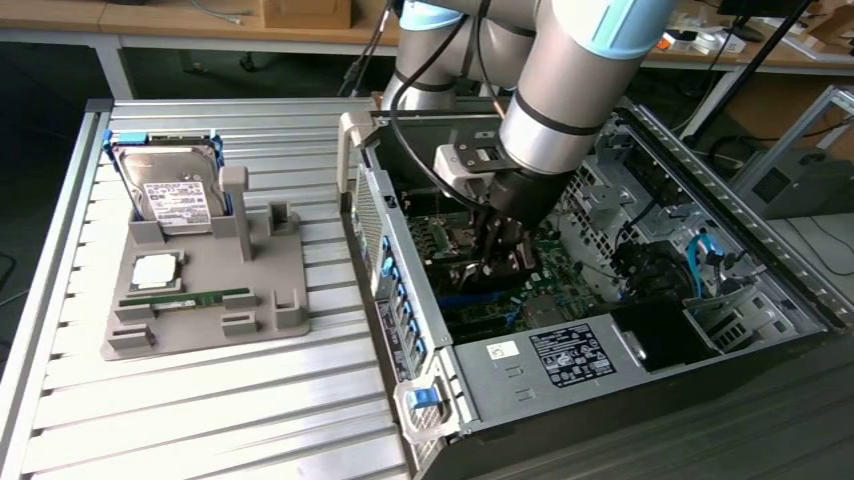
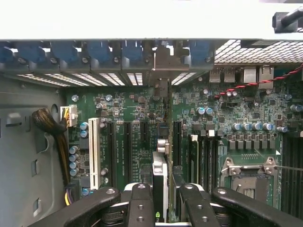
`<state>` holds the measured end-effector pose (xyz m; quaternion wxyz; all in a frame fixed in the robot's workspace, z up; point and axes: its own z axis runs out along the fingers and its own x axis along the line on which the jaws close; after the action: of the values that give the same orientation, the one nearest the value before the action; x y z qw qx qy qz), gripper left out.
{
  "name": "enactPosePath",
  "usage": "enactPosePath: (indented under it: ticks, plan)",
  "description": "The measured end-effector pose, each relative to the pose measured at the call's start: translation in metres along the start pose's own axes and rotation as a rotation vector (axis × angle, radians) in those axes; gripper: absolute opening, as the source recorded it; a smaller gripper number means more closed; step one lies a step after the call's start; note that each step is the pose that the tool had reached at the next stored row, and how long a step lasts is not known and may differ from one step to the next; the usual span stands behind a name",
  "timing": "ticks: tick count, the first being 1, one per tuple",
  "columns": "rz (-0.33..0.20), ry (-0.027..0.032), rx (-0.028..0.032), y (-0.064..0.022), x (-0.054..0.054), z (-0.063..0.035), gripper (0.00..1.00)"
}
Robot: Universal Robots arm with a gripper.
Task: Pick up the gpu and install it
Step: 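Insert the gpu into the slot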
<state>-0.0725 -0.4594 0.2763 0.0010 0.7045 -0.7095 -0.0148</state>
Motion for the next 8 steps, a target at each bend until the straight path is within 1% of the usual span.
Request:
enactPosePath:
  ticks: [8]
  plan:
    - [0.0,-0.0001,0.0001,0.0015,0.0001,0.0048,0.27]
